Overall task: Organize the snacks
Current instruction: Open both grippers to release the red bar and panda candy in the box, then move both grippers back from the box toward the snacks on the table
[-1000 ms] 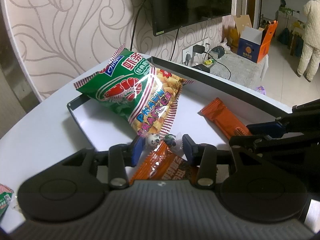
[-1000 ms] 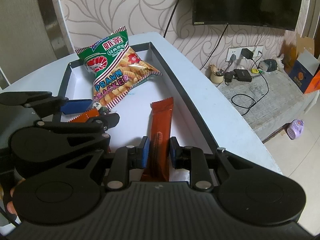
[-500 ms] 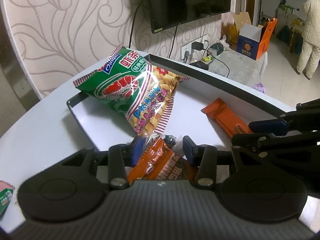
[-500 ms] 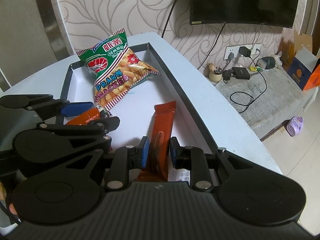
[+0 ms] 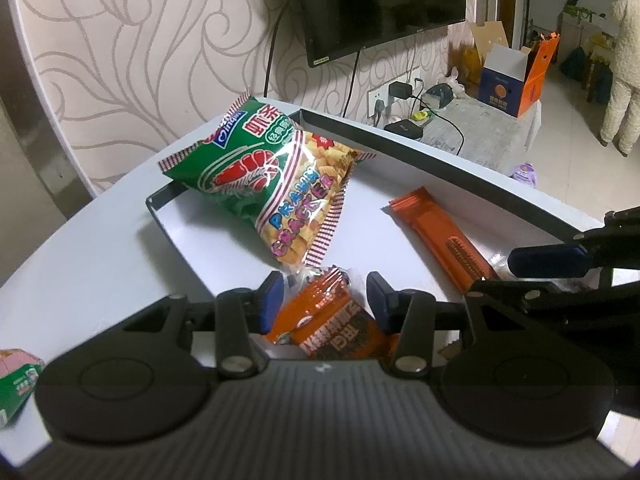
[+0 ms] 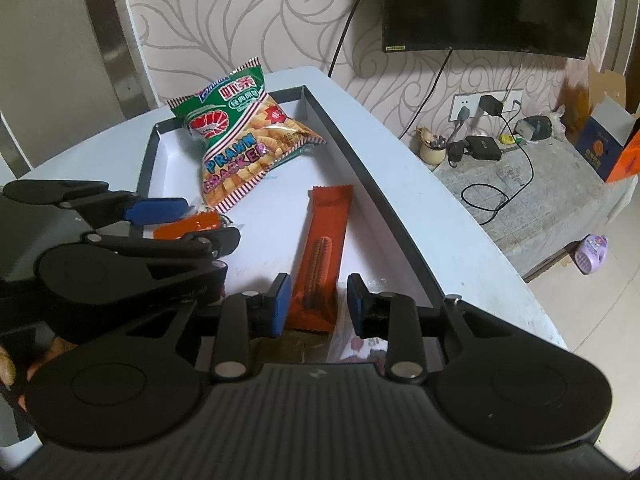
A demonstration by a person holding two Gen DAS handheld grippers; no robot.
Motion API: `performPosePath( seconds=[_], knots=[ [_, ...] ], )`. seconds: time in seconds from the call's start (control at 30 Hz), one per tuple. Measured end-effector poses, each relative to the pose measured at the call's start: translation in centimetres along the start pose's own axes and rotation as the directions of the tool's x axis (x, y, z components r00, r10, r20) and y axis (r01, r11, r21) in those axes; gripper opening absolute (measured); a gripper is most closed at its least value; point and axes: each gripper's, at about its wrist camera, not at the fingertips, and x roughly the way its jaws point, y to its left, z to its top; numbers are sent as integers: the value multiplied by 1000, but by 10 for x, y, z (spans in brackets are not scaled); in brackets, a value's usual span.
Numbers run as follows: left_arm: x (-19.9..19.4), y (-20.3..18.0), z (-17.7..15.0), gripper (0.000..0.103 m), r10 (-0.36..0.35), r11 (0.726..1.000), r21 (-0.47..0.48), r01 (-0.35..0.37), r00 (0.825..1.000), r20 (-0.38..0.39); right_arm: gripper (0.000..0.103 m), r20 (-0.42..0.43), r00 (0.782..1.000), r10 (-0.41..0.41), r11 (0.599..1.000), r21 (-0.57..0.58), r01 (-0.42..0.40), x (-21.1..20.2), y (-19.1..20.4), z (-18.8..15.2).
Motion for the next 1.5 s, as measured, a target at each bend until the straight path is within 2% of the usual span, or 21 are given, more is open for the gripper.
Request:
performPosePath(
  seconds=[0.53, 0.6, 0.83, 1.03, 1.4, 1.5],
  knots=[
    [-12, -6, -5, 49, 29, 999, -17, -29, 1000, -7, 36, 22, 999, 32, 999, 20, -33, -27, 4, -11],
    [-15, -5, -6, 49, 26, 999, -28, -26, 1000, -9, 41, 25, 999, 39, 999, 25, -40, -29, 4, -11],
    [-23, -6, -8, 49, 41, 998, -42, -41, 999, -2, 42, 40, 997, 64, 997, 44, -66, -39, 4, -14],
    [-32, -9, -9, 49, 47, 997, -54, -47, 999, 2, 48, 46, 996, 79, 994, 68, -82, -44, -1, -18],
    [-57, -6, -14, 49, 71, 995, -79, -67, 996, 53, 59, 85, 991, 104, 990, 83, -111, -68, 0, -26],
    [-64, -5, -16, 58, 85, 993, -85, -79, 994, 70, 63, 95, 989, 111, 989, 87, -119, -76, 2, -27]
  ],
)
